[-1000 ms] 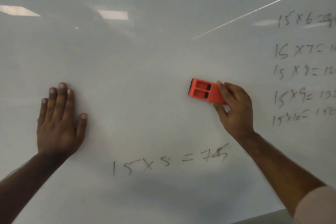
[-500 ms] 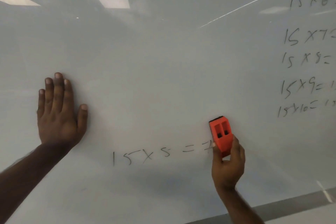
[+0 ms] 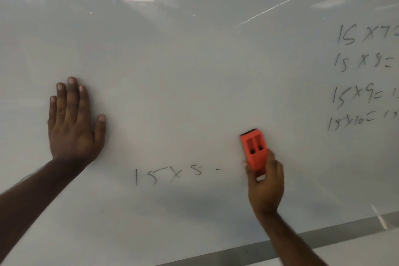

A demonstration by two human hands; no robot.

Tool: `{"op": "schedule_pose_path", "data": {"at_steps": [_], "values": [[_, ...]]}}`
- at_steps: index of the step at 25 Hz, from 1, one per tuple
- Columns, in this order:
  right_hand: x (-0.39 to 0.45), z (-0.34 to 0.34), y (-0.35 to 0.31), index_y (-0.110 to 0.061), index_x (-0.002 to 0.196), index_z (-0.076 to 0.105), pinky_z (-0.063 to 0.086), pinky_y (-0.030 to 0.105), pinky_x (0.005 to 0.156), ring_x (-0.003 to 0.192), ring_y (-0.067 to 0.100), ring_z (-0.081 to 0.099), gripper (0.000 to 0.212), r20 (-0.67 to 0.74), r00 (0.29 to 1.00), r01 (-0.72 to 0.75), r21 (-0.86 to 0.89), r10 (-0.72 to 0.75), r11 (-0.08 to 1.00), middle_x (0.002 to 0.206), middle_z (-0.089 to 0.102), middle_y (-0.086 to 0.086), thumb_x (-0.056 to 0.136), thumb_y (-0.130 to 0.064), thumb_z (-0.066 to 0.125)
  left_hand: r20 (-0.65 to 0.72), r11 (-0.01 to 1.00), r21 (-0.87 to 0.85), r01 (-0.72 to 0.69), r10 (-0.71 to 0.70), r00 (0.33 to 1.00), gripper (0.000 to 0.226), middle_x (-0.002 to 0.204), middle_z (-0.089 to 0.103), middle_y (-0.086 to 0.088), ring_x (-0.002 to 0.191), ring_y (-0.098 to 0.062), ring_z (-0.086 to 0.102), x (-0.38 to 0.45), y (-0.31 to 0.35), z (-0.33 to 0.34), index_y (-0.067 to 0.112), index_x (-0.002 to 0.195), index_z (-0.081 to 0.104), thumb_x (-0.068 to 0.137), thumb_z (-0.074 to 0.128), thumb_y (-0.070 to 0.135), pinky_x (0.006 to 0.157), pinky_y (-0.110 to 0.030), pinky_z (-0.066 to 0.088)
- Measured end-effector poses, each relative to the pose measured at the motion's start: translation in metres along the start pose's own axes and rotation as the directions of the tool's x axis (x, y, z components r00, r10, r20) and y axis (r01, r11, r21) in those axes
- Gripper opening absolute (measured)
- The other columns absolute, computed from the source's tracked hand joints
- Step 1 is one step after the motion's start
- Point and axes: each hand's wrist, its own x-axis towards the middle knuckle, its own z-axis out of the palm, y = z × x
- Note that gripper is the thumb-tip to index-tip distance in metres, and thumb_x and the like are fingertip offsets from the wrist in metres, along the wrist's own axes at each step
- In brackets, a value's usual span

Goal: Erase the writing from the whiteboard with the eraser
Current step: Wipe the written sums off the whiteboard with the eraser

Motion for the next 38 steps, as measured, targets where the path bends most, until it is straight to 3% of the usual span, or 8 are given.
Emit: {"op": "schedule_pose_path", "data": {"at_steps": [4,10,14,19,26,32,36,38], "values": [[-0.011,0.013,-0.016,0.003,0.143,0.042,0.054,0.037,0.064,0.085,0.029,0.06,0.07,-0.085,0.994,-0.06,0.114,0.07,0.992,0.103,0.059,0.02,0.094,-0.043,0.059,0.005,1.0,0.019,0.008,-0.008,1.0,0.07,0.172,0.008,-0.015,0.161,-0.032,0.005,-0.001,0.003,0.0,0.001,0.163,0.014,0.106,0.034,0.036,0.13,-0.049,0.01],[-0.045,0.042,-0.059,0.005,0.145,0.038,0.056,0.045,0.072,0.095,0.032,0.059,0.068,0.052,0.992,0.108,0.107,-0.114,0.988,0.112,0.059,0.023,0.094,-0.037,0.056,0.03,0.998,0.056,0.021,-0.023,0.999,0.07,0.169,0.014,-0.026,0.16,-0.026,-0.004,0.001,0.008,-0.001,-0.003,0.162,0.013,0.106,0.032,0.035,0.131,-0.046,0.004],[-0.063,0.063,-0.096,0.003,0.141,0.046,0.047,0.036,0.077,0.092,0.028,0.056,0.065,0.123,0.939,0.306,0.128,-0.321,0.943,0.108,0.062,0.018,0.094,-0.041,0.06,0.018,0.998,0.057,-0.012,0.011,1.0,0.069,0.169,0.015,-0.027,0.16,-0.028,-0.002,0.0,0.007,0.0,-0.003,0.162,0.012,0.107,0.032,0.034,0.13,-0.046,0.006],[-0.085,0.085,-0.13,-0.009,0.146,0.043,0.041,0.035,0.074,0.086,0.025,0.052,0.06,0.224,0.715,0.652,0.128,-0.662,0.747,0.1,0.057,0.009,0.099,-0.044,0.055,-0.024,0.997,0.053,-0.05,0.051,0.998,0.067,0.168,0.017,-0.026,0.159,-0.036,0.011,-0.002,0.005,0.002,-0.003,0.161,0.014,0.108,0.035,0.032,0.13,-0.048,0.012],[-0.06,0.069,-0.096,-0.022,0.146,0.044,0.043,0.035,0.078,0.086,0.024,0.055,0.06,0.336,0.346,0.915,0.085,-0.876,0.394,0.099,0.06,0.004,0.09,-0.021,0.063,0.002,0.998,0.037,-0.043,0.043,0.999,0.067,0.168,0.015,-0.024,0.16,-0.033,0.008,-0.001,0.004,-0.004,-0.003,0.161,0.015,0.107,0.036,0.031,0.13,-0.048,0.013],[-0.002,0.028,-0.047,-0.017,0.145,0.047,0.043,0.04,0.08,0.086,0.031,0.06,0.058,0.336,0.397,0.893,0.074,-0.854,0.444,0.097,0.062,0.011,0.09,-0.027,0.062,0.094,0.996,0.039,-0.077,0.073,0.993,0.067,0.17,0.013,-0.021,0.161,-0.028,0.003,-0.002,-0.002,-0.015,-0.003,0.161,0.017,0.108,0.034,0.034,0.131,-0.045,0.01],[0.047,0.009,-0.045,-0.011,0.145,0.044,0.039,0.037,0.078,0.087,0.032,0.056,0.058,0.244,0.687,0.706,0.0,-0.685,0.708,0.1,0.06,0.014,0.091,-0.031,0.056,0.11,0.996,0.049,-0.079,0.073,0.991,0.066,0.169,0.016,-0.02,0.16,-0.029,0.011,-0.005,0.001,-0.022,-0.004,0.16,0.022,0.106,0.038,0.031,0.131,-0.044,0.012],[0.057,0.001,-0.049,-0.007,0.144,0.047,0.041,0.036,0.078,0.087,0.03,0.055,0.059,0.232,0.751,0.637,-0.007,-0.619,0.771,0.1,0.059,0.013,0.091,-0.032,0.055,0.102,0.998,0.035,-0.055,0.051,0.993,0.065,0.169,0.019,-0.021,0.159,-0.032,0.016,-0.002,0.008,-0.024,-0.005,0.159,0.026,0.105,0.038,0.03,0.131,-0.043,0.012]]}}
